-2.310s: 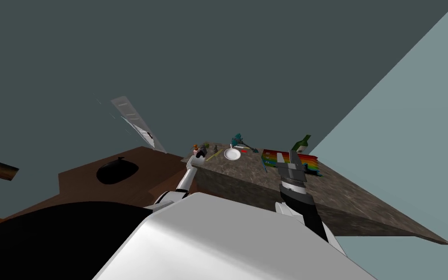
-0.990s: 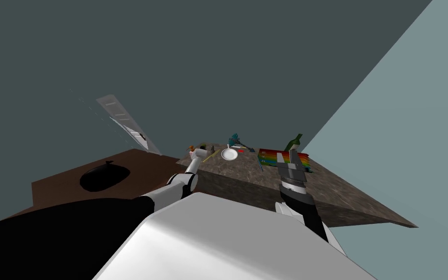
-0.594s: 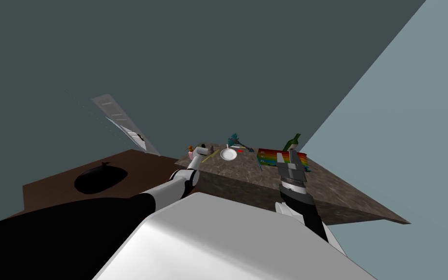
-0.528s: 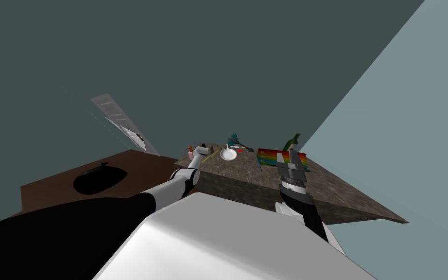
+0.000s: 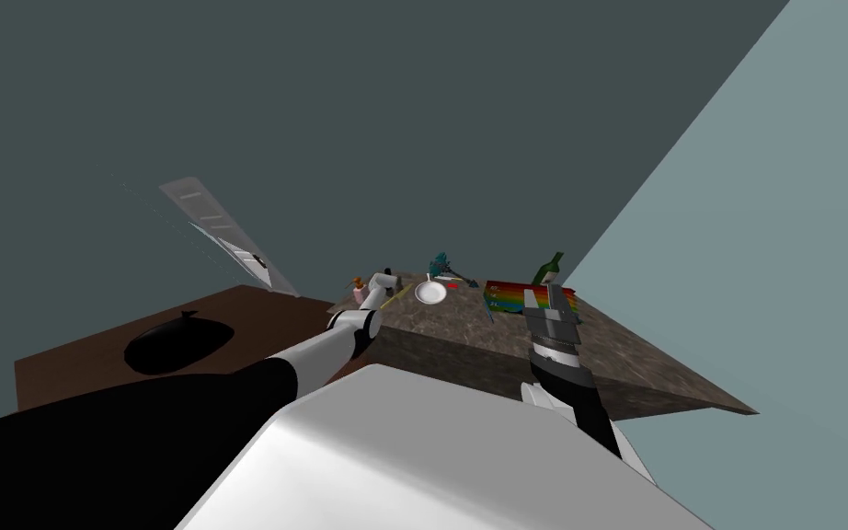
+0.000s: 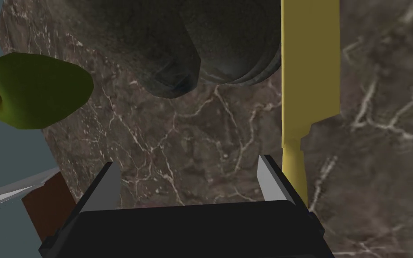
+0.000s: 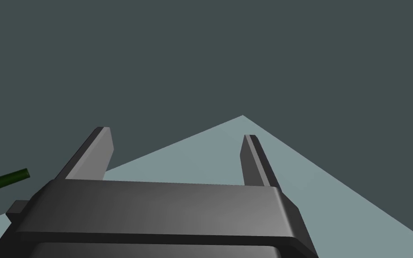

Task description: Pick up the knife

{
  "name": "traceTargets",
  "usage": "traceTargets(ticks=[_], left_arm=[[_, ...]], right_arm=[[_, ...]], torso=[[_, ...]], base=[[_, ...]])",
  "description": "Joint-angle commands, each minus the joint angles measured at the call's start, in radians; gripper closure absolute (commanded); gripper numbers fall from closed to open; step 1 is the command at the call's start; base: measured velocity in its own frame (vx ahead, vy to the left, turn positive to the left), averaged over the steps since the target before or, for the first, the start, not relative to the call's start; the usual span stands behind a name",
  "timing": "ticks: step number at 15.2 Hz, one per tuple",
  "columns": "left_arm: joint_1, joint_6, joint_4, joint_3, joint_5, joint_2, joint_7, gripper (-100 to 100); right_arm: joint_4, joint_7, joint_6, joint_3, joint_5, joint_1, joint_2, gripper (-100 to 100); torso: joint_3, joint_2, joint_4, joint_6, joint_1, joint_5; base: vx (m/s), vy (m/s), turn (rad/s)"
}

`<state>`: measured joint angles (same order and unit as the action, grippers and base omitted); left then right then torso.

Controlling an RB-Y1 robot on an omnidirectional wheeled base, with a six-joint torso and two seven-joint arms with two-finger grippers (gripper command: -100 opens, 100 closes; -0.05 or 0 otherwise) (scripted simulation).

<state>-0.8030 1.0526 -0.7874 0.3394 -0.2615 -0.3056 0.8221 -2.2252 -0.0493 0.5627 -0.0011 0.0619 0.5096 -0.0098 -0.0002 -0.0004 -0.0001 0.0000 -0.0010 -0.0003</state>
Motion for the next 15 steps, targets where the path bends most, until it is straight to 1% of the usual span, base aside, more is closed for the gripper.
traceTargets(ticks=[1,2,3,4,5,6,7,8,9,10,11,12,13,15], left_arm=[[-0.041,0.050,0.050,0.013,-0.011,0.001,0.028,-100],[-0.041,0.061,0.053,0.013,-0.011,0.001,0.028,-100],[-0.041,0.061,0.053,0.013,-0.011,0.001,0.028,-100],[-0.072,0.094,0.090,0.022,-0.019,0.002,0.045,-100],[-0.072,0.099,0.090,0.022,-0.019,0.002,0.045,-100],[-0.099,0.133,0.120,0.031,-0.026,0.002,0.061,-100],[-0.099,0.133,0.123,0.031,-0.026,0.002,0.061,-100],[-0.124,0.163,0.151,0.038,-0.032,0.003,0.075,-100],[-0.124,0.163,0.154,0.038,-0.032,0.003,0.075,-100],[-0.145,0.190,0.180,0.045,-0.038,0.003,0.088,-100],[-0.145,0.190,0.180,0.045,-0.038,0.003,0.088,-100],[-0.163,0.213,0.203,0.050,-0.042,0.004,0.099,-100],[-0.163,0.213,0.203,0.050,-0.042,0.004,0.099,-100],[-0.189,0.245,0.235,0.058,-0.049,0.005,0.114,-100]], right_arm=[[0.000,0.000,0.000,0.000,0.000,0.000,0.000,0],[0.000,0.000,0.000,0.000,0.000,0.000,0.000,0],[0.000,0.000,0.000,0.000,0.000,0.000,0.000,0],[0.000,0.000,0.000,0.000,0.000,0.000,0.000,0],[0.000,0.000,0.000,0.000,0.000,0.000,0.000,0],[0.000,0.000,0.000,0.000,0.000,0.000,0.000,0],[0.000,0.000,0.000,0.000,0.000,0.000,0.000,0],[0.000,0.000,0.000,0.000,0.000,0.000,0.000,0],[0.000,0.000,0.000,0.000,0.000,0.000,0.000,0],[0.000,0.000,0.000,0.000,0.000,0.000,0.000,0],[0.000,0.000,0.000,0.000,0.000,0.000,0.000,0],[0.000,0.000,0.000,0.000,0.000,0.000,0.000,0],[0.000,0.000,0.000,0.000,0.000,0.000,0.000,0],[0.000,0.000,0.000,0.000,0.000,0.000,0.000,0]], torso=[[0.000,0.000,0.000,0.000,0.000,0.000],[0.000,0.000,0.000,0.000,0.000,0.000],[0.000,0.000,0.000,0.000,0.000,0.000],[-0.001,0.000,-0.001,0.000,0.000,0.001],[-0.001,0.000,-0.001,0.001,-0.001,0.001],[-0.001,0.000,-0.002,0.001,-0.001,0.001],[-0.001,0.000,-0.002,0.001,-0.001,0.001],[-0.001,0.000,-0.002,0.001,-0.001,0.001],[-0.001,0.000,-0.002,0.001,-0.001,0.001],[-0.001,0.000,-0.002,0.001,-0.001,0.001],[-0.001,0.000,-0.002,0.001,-0.001,0.001],[-0.001,0.000,-0.002,0.001,-0.001,0.001],[-0.001,0.000,-0.002,0.001,-0.001,0.001],[-0.001,0.000,-0.002,0.001,-0.001,0.001]], base=[[0.007,-0.007,-0.040],[0.009,-0.004,-0.028],[0.008,-0.001,-0.010],[0.005,-0.004,-0.025],[0.004,-0.006,-0.032],[0.005,-0.007,-0.037],[0.005,-0.006,-0.026],[0.005,-0.007,-0.030],[0.005,-0.006,-0.023],[0.006,-0.006,-0.023],[0.006,-0.005,-0.020],[0.006,-0.004,-0.021],[0.005,-0.003,-0.017],[0.004,-0.003,-0.021]])
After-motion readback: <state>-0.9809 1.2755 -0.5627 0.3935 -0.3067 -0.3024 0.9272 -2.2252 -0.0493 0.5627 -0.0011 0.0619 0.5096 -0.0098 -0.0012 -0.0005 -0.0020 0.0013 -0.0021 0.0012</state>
